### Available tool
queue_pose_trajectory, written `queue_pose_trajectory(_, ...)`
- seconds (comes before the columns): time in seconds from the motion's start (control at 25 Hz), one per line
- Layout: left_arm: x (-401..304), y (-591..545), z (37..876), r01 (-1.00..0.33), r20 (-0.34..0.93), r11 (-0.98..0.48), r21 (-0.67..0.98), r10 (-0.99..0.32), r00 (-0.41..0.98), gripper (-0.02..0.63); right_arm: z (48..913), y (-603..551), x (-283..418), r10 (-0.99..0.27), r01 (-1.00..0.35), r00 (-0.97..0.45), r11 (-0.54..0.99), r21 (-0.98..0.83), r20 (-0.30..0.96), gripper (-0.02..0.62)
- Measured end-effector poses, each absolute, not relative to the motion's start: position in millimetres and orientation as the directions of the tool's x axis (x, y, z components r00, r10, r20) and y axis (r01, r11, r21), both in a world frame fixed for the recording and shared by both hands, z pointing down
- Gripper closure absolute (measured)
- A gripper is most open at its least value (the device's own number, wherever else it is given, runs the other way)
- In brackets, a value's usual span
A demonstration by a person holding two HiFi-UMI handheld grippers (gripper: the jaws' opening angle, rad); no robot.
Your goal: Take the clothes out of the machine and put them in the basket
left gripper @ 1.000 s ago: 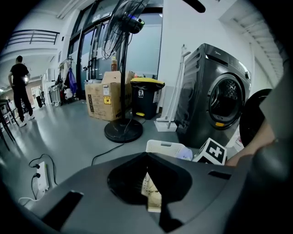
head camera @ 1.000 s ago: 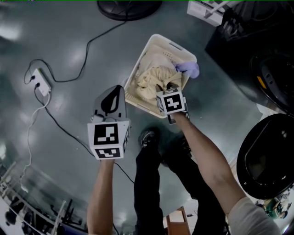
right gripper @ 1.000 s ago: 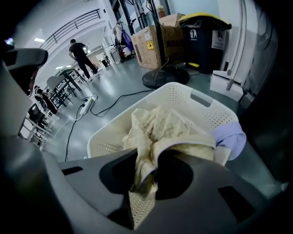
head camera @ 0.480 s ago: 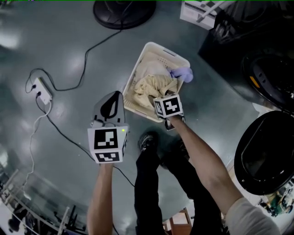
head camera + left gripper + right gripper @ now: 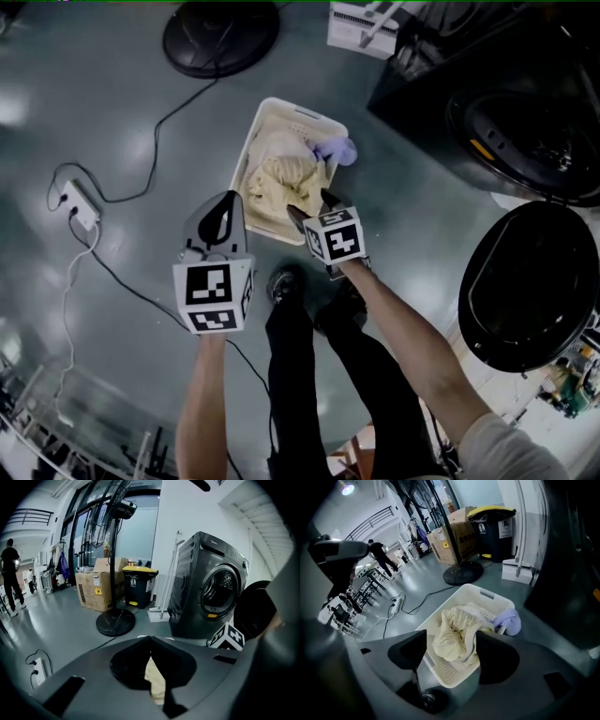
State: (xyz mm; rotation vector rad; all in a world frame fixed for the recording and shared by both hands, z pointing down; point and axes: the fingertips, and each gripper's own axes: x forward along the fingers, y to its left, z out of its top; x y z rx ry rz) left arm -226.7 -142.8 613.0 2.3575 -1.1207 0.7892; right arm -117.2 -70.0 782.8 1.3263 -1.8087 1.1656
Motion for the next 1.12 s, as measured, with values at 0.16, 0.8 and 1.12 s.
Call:
queue_pose_trajectory(0.16, -212.6, -132.9, 595.2, -0.781, 0.643, -0.611, 0.130, -0.547, 0.535, 0.588, 749.0, -67.2, -121.1, -0.454, -0.948, -0.319, 0.151, -0.281, 0.832, 0.335)
queue_pose_trajectory(0.8, -126.8, -106.3, 565.4, -0.690, 0.647, -0.708, 0.149, -0.458, 0.609, 0.588, 624.7, -57.8, -8.9, -0.701, -0.960, -0.149, -0.066, -0.271, 0.698, 0.571)
queue_pose_trajectory(1.12, -38.9, -79.4, 536.5, -0.548, 0.642, -0.826, 0.130, -0.351, 0.682, 0.588, 576.6, 5.6, 93.8, -0.752, -0.935, 0.053, -0.269, -0.233, 0.657, 0.572)
